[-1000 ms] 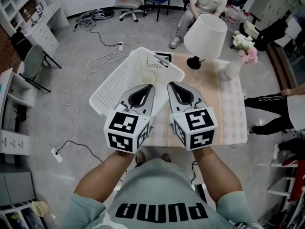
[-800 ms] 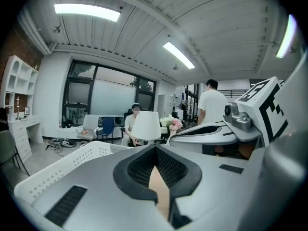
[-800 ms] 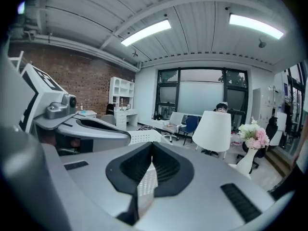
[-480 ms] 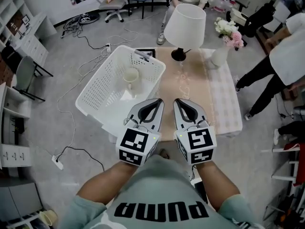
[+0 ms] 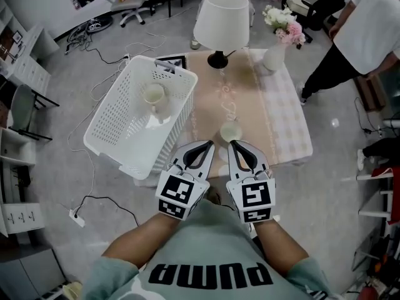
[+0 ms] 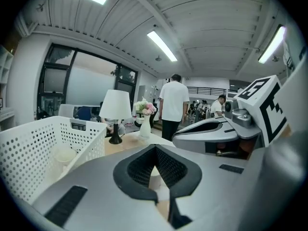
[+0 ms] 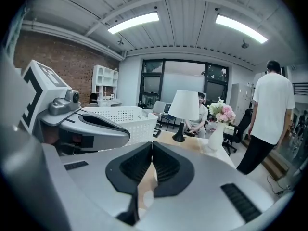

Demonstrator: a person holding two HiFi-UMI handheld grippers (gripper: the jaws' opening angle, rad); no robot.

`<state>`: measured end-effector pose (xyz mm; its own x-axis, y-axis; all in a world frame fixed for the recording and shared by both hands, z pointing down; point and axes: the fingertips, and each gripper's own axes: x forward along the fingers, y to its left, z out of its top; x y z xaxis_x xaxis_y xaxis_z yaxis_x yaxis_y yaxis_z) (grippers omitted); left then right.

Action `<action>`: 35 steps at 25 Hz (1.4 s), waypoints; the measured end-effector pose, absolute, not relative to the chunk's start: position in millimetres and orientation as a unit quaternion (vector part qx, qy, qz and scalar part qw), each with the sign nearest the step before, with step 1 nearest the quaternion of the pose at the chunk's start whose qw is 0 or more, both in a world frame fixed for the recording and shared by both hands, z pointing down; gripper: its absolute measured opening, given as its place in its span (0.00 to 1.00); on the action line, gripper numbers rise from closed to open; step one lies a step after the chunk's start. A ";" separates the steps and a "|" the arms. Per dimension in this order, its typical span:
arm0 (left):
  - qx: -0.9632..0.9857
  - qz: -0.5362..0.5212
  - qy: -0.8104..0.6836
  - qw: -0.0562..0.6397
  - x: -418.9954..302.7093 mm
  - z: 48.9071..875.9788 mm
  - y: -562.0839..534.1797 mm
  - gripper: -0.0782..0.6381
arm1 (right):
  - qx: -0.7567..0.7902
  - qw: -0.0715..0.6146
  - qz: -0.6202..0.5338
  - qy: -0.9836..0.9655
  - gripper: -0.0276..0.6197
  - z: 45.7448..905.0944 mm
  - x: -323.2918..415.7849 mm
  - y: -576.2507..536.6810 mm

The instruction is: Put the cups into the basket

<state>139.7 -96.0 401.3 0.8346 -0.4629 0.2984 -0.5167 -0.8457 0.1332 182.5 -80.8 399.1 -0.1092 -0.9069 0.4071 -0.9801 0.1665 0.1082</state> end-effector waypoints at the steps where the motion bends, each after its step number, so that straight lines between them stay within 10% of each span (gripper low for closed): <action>1: 0.953 0.130 -0.254 0.107 141.3 406.5 -94.0 0.11 | 0.641 0.196 0.097 -0.736 0.07 405.0 185.2 -76.9; 30: 0.945 0.165 -0.268 0.091 146.0 449.5 -101.1 0.11 | 0.644 0.229 0.125 -0.719 0.07 462.4 203.9 -70.1; 35: 0.941 0.172 -0.278 0.083 149.3 452.1 -113.8 0.11 | 0.639 0.236 0.141 -0.718 0.31 473.6 208.6 -82.9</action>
<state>149.3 -113.8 452.1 0.7866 -0.4948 0.3694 -0.5521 -0.8315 0.0616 208.6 -82.9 473.6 -0.0713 -0.8519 0.5189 -0.9846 0.1434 0.1000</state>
